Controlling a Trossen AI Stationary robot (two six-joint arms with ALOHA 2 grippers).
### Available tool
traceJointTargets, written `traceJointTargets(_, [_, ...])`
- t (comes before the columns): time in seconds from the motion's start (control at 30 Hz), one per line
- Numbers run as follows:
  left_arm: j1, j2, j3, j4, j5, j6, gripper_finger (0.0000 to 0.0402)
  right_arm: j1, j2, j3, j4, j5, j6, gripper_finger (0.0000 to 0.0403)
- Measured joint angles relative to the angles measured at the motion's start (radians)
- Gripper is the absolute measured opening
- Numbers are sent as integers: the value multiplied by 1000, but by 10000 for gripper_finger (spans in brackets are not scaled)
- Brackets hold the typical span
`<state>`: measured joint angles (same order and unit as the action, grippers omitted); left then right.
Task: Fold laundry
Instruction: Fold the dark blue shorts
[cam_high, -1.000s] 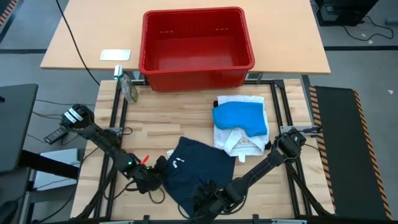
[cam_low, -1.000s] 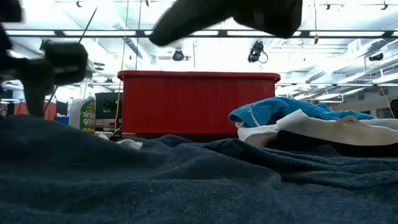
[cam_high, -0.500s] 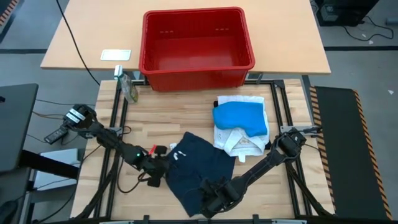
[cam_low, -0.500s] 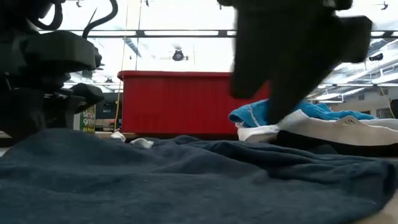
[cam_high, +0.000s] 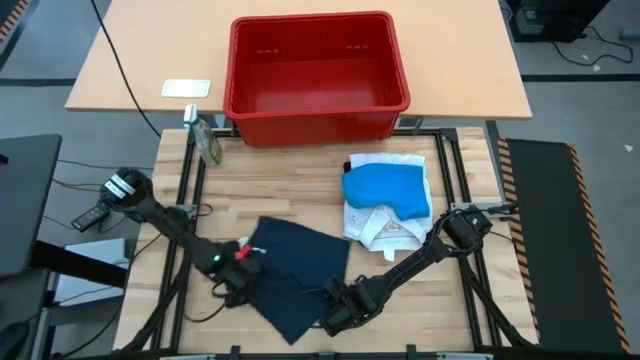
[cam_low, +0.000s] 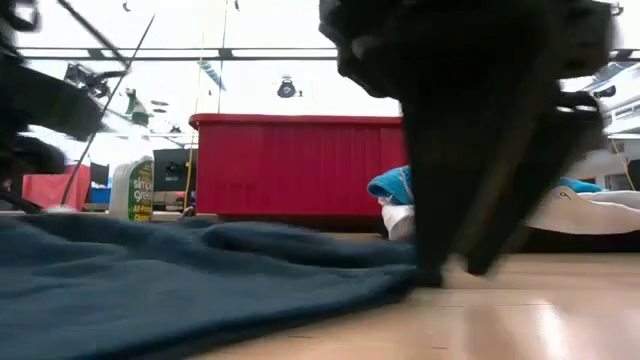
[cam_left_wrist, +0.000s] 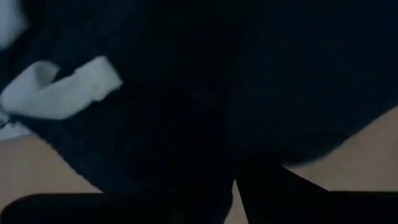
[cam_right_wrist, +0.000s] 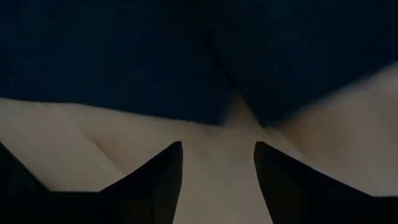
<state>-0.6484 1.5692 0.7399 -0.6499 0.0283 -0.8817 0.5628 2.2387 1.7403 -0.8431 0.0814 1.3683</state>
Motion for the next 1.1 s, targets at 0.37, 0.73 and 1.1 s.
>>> traceJointTargets(0.37, [-112,9,-10,302,-22,-334,103,-111,-20,10,12,92,-151,201])
traceJointTargets(0.73, [155,22,-13,542,-179,-95,103,-34,-102,10,72,117,-373,175])
traceJointTargets(1.1, [63,-18,2,519,43,239,103,54,-63,-109,267,112,-478,198])
